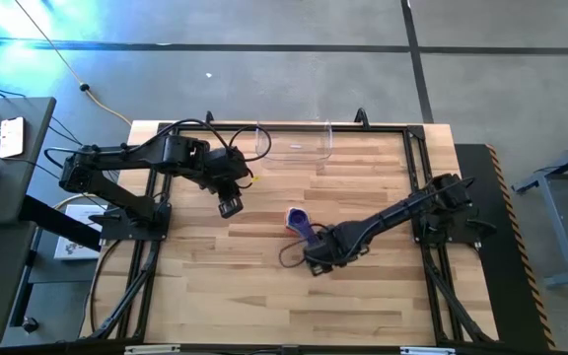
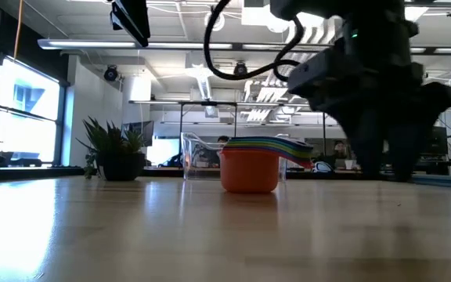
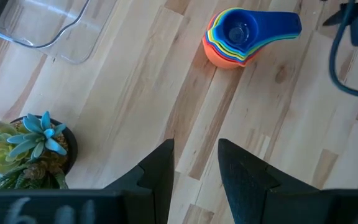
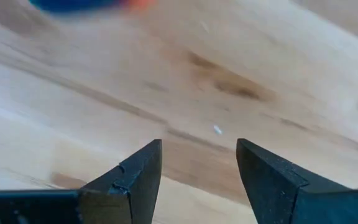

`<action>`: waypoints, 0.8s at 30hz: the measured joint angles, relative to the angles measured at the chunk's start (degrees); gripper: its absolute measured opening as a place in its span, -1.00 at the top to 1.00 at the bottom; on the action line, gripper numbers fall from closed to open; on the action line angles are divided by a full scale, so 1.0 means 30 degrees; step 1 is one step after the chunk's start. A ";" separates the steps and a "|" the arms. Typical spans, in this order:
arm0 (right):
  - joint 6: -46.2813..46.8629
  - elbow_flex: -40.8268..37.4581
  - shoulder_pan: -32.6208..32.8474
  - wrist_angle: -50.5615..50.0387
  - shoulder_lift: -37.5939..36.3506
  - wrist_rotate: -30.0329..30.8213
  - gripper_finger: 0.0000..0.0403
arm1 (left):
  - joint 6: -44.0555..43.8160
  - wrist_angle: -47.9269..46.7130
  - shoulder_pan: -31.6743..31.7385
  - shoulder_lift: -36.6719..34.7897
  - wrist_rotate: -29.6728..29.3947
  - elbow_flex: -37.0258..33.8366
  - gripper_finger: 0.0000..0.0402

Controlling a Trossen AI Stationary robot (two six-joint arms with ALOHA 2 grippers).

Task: Nest measuring cups in basket
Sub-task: Put the nested measuring cups into the transparent bin

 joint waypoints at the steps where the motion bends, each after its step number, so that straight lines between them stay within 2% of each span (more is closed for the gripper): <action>1: 0.0148 0.0000 0.0182 -0.0376 -0.0006 -0.0022 0.02 | 0.0009 0.0000 0.0000 0.0000 0.0000 0.0002 0.44; 7: 0.0310 0.0000 0.0646 -0.3944 -0.0007 0.0019 0.02 | 0.0058 0.0000 0.0000 0.0000 -0.0001 0.0001 0.44; 12: -0.1203 0.0000 0.0331 -0.6468 -0.0486 0.0679 0.02 | -0.0003 0.0019 0.0000 0.0000 -0.0007 0.0000 0.44; 20: -0.3228 0.0000 -0.1208 -0.7394 -0.3347 0.3946 0.02 | -0.0357 0.0087 0.0000 0.0000 -0.0007 0.0004 0.44; 24: -0.4650 0.0000 -0.2166 -0.7258 -0.4837 0.4795 0.02 | -0.0372 0.0087 0.0000 0.0000 -0.0007 0.0000 0.44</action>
